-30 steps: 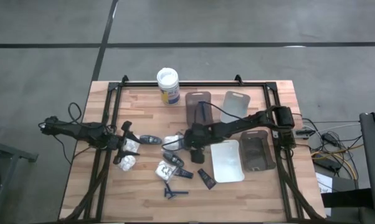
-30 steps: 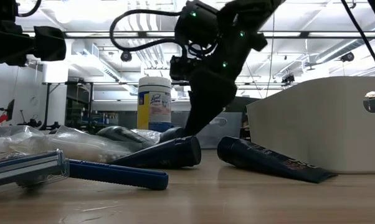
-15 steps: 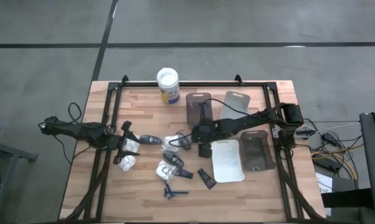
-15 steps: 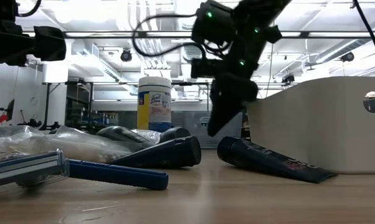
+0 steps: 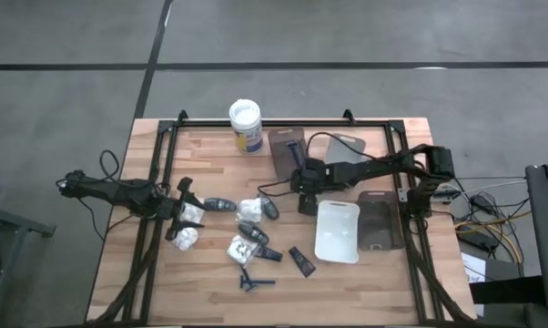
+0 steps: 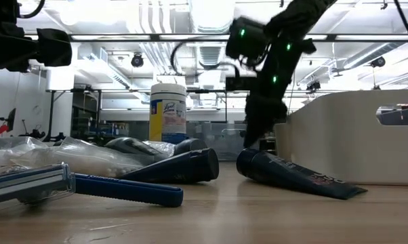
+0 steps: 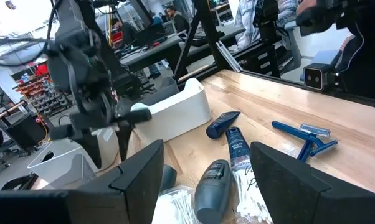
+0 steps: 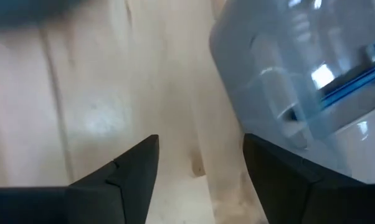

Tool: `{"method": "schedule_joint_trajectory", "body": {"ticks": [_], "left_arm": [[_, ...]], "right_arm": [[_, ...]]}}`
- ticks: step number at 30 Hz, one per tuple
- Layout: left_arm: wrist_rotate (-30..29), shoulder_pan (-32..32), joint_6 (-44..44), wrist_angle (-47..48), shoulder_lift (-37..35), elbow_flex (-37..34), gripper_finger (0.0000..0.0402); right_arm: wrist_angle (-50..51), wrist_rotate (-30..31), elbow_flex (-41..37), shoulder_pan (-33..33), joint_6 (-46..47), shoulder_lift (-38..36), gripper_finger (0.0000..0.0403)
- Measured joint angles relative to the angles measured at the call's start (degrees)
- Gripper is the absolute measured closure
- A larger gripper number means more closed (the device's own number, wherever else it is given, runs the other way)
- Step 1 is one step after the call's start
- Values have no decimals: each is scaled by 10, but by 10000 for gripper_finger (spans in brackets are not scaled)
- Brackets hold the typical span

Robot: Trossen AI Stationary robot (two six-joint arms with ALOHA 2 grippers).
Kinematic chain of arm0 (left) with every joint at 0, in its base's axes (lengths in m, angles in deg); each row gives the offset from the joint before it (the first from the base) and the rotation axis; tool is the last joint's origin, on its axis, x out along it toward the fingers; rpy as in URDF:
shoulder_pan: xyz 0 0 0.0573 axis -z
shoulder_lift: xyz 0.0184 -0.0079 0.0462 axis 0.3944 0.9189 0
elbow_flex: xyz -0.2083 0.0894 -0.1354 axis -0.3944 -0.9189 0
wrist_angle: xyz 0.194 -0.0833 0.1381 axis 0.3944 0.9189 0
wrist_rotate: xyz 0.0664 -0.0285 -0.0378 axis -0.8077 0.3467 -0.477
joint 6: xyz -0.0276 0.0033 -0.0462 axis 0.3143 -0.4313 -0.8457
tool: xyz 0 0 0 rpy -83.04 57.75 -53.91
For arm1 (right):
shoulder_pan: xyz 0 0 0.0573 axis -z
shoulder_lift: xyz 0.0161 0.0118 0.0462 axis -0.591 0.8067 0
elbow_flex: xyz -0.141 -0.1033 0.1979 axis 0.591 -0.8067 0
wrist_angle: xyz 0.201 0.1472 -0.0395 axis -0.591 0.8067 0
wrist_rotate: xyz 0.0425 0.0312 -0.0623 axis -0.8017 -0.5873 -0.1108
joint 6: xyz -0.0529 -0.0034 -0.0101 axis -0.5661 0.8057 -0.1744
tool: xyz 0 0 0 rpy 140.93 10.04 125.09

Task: Pick & Place Travel size toiletries
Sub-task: Put the gray deodorant into the gray bin

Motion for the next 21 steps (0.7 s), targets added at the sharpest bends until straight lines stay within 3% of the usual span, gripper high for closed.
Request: {"method": "schedule_joint_trajectory", "body": {"ticks": [7, 21], "left_arm": [[0, 0, 0, 0, 0, 0, 158], [0, 0, 0, 0, 0, 0, 158]], "right_arm": [[3, 0, 35, -37, 11, -37, 160], [7, -7, 83, -112, 28, -17, 122]]}}
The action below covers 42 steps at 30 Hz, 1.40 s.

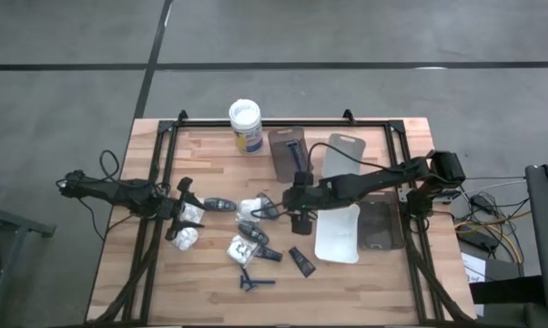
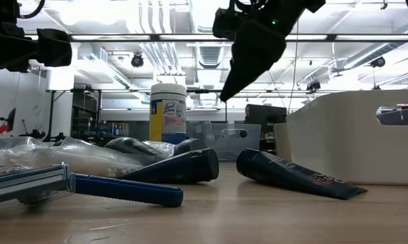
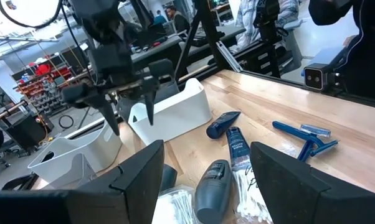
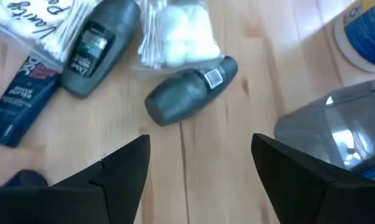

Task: Pick & Place Travel size toiletries
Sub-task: Put the gray deodorant into the gray bin

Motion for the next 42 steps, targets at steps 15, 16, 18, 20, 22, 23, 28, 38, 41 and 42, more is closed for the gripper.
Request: {"method": "schedule_joint_trajectory", "body": {"ticks": [15, 16, 18, 20, 22, 23, 28, 38, 41, 42], "left_arm": [[0, 0, 0, 0, 1, 0, 158], [0, 0, 0, 0, 1, 0, 158], [0, 0, 0, 0, 1, 0, 158], [0, 0, 0, 0, 1, 0, 158], [0, 0, 0, 0, 1, 0, 158], [0, 0, 0, 0, 1, 0, 158], [0, 0, 0, 1, 3, 0, 158], [0, 0, 0, 2, 3, 0, 158], [0, 0, 0, 2, 3, 0, 158], [0, 0, 0, 2, 3, 0, 158]], "right_arm": [[-15, -41, -2, 0, 46, 58, 60], [-18, -41, 0, 2, 45, 63, 58], [-16, -41, 9, 6, 49, 74, 55], [-18, -41, 25, 9, 65, 84, 53], [-19, -40, 43, 10, 75, 96, 55], [-20, -40, 50, 10, 76, 102, 58], [-15, -41, 94, 9, 99, 148, 74], [20, -39, 180, 26, 103, 221, 101], [23, -38, 184, 36, 105, 237, 110], [23, -38, 185, 39, 106, 241, 113]]}}
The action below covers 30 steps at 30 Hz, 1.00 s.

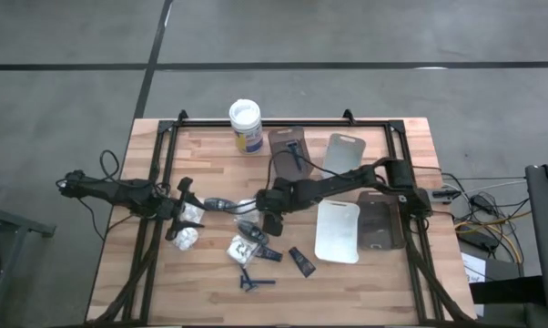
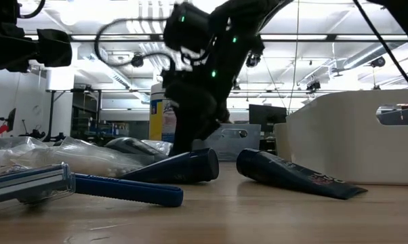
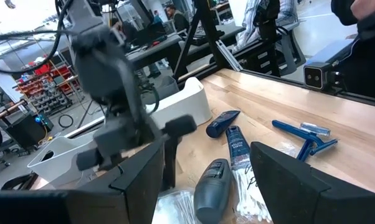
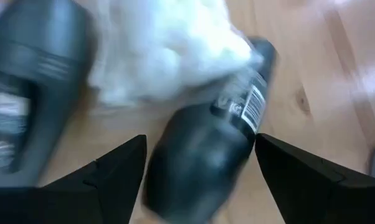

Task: Pick & Place Travel size toiletries
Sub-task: Put the gray deodorant into the gray bin

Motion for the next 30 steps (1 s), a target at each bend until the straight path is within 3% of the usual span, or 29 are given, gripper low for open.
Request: {"method": "schedule_joint_trajectory", "body": {"ticks": [10, 21, 30], "left_arm": [[0, 0, 0, 0, 0, 0, 158], [0, 0, 0, 0, 0, 0, 158], [0, 0, 0, 0, 0, 0, 158]], "right_arm": [[26, 0, -4, 7, -14, 6, 140], [73, -1, -11, 6, -68, 3, 211], [107, -14, -14, 4, -104, -8, 206]]}}
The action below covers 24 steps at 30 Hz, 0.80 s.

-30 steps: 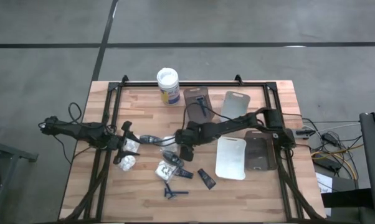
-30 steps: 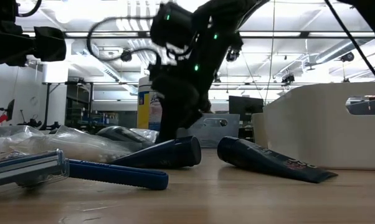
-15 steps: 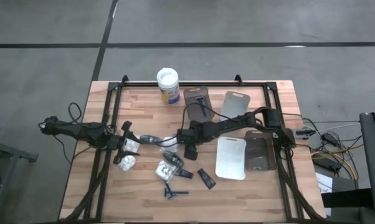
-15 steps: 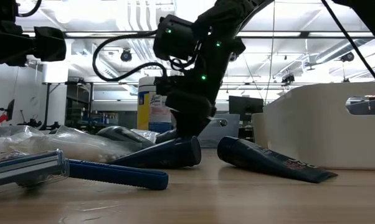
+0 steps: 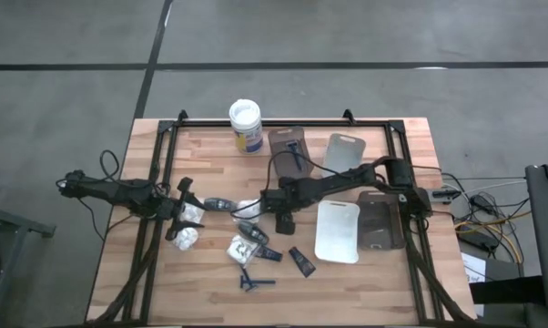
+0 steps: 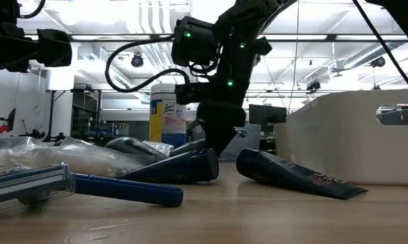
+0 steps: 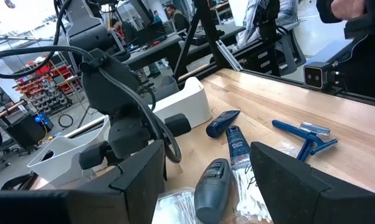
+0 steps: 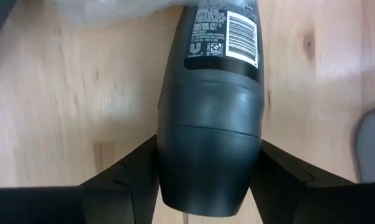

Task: Pick & Place Travel size toiletries
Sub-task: Put the gray deodorant into the gray bin

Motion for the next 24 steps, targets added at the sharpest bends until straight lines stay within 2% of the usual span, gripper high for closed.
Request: {"method": "schedule_joint_trajectory", "body": {"ticks": [3, 11, 15, 24], "left_arm": [[0, 0, 0, 0, 0, 0, 158], [0, 0, 0, 0, 0, 0, 158], [0, 0, 0, 0, 0, 0, 158], [0, 0, 0, 0, 0, 0, 158]], "right_arm": [[26, -6, -10, 0, -11, -16, 209], [13, -11, -76, -1, -33, -86, 207], [5, -38, -106, -2, -44, -128, 211], [-35, -51, -179, -11, -49, -223, 209]]}}
